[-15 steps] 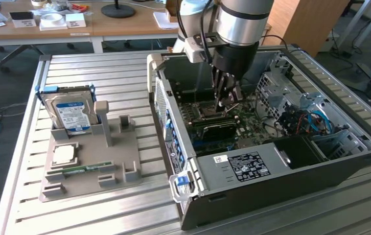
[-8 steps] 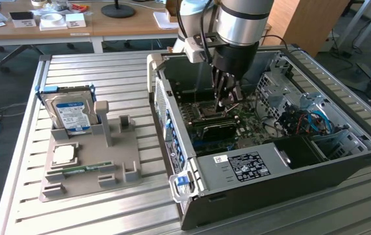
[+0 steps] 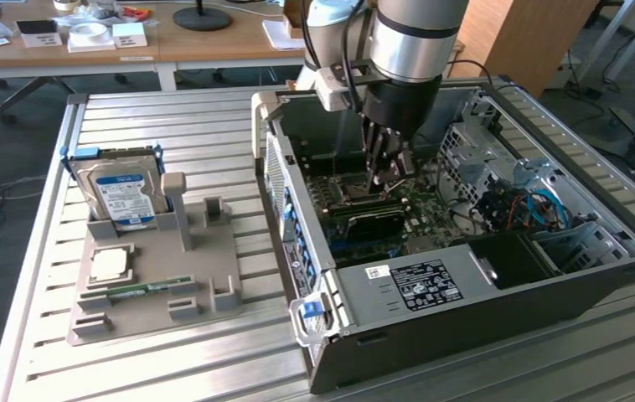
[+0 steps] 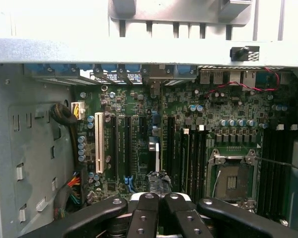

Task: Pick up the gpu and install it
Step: 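Press down on the gpu until it lock into place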

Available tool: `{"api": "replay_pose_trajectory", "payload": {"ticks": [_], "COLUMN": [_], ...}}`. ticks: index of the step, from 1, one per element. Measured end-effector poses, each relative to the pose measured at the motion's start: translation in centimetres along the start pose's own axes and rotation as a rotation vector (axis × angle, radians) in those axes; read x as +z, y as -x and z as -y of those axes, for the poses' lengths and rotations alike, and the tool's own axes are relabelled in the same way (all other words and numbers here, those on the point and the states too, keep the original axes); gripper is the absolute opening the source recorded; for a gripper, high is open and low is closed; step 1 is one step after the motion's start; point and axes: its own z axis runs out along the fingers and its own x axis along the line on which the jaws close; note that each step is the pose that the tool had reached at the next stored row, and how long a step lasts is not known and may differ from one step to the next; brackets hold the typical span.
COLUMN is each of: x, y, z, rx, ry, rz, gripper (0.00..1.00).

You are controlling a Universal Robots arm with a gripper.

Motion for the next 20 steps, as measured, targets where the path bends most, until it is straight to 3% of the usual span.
{"api": "replay_pose_trajectory", "payload": {"ticks": [14, 20], "x": [1.51, 1.53], "y": [0.0, 0.0], "z": [-0.07, -0.07], "rx": [0.000, 0.000], "ry": [-0.0001, -0.0001], "rz": [0.0016, 0.0015], "gripper": [0.11, 0.11]}}
